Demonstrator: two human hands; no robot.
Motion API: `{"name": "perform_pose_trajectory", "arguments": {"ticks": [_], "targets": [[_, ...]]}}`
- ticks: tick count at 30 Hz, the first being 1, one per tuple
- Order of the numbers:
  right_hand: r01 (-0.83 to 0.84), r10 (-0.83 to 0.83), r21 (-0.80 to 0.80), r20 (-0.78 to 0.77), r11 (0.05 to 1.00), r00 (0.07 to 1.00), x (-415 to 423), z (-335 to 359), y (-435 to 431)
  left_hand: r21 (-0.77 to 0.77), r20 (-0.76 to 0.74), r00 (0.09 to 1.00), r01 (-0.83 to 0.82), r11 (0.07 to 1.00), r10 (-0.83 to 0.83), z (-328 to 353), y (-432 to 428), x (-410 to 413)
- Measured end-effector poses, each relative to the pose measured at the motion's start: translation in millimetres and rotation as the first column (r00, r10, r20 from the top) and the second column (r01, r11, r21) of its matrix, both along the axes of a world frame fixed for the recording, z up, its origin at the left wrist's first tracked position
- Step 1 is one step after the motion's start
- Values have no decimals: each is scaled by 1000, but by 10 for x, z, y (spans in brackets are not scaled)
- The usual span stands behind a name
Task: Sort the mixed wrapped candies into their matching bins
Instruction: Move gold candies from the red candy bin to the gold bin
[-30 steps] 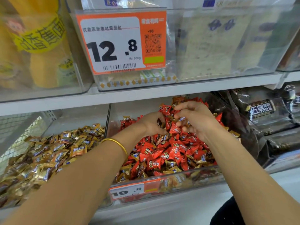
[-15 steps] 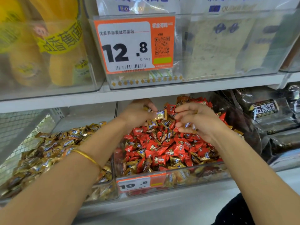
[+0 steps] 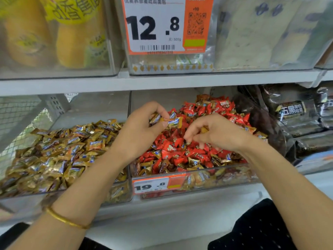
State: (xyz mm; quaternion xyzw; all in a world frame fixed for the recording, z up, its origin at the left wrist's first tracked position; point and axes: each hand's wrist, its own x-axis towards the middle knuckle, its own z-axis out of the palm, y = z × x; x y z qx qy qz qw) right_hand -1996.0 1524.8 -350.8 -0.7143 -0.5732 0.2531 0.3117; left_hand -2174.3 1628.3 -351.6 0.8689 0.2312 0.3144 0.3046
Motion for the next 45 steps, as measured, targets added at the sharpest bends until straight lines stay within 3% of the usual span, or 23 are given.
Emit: {"name": "perform_pose_trajectory", "arguments": {"ticks": [3, 6, 13, 18, 21, 26, 28, 32, 35, 39, 42, 45], "targets": [[-123, 161, -224, 160, 967, 974, -21, -54, -39, -21, 4, 1000, 3, 1000, -3, -15, 8, -3], [-143, 265, -388, 282, 911, 922, -76, -152, 30, -35, 12, 1000, -2, 999, 3, -19, 18, 7], [-271, 392, -487, 164, 830, 905, -129, -119, 110, -76, 34, 999, 8, 997, -5, -15, -14, 6], [-243, 485, -563, 331, 790, 809, -196, -257, 257, -88, 48, 999, 2, 996, 2, -13, -13, -19], [-269, 488, -612, 221, 744, 845, -160, -248, 261, -90, 49, 999, 1, 996, 3, -10, -18, -28], [-303, 531, -622, 217, 722, 819, -185, -329, 312, -111, 67, 998, 15, 994, -8, -23, 4, -27], [-311, 500, -584, 193, 750, 844, -203, -387, 335, -117, 70, 998, 13, 993, -5, -24, 5, -22], [-307, 439, -407, 285, 860, 852, -198, -426, 310, -145, 100, 995, 7, 989, 7, -24, 27, -16], [-289, 343, -273, 180, 918, 922, -204, -373, 275, -196, 153, 988, 10, 981, 20, -14, 33, -20], [-165, 149, -94, -160, 982, 976, -150, -191, 240, -296, 268, 960, 5, 955, 77, 21, 26, -29], [-18, 9, -22, -331, 1000, 944, -93, -99, 221, -376, 330, 934, -5, 926, 139, 47, 28, -56], [132, -111, 1, -534, 991, 838, -91, -34, 214, -430, 349, 917, -25, 902, 192, 75, 29, -118]]}}
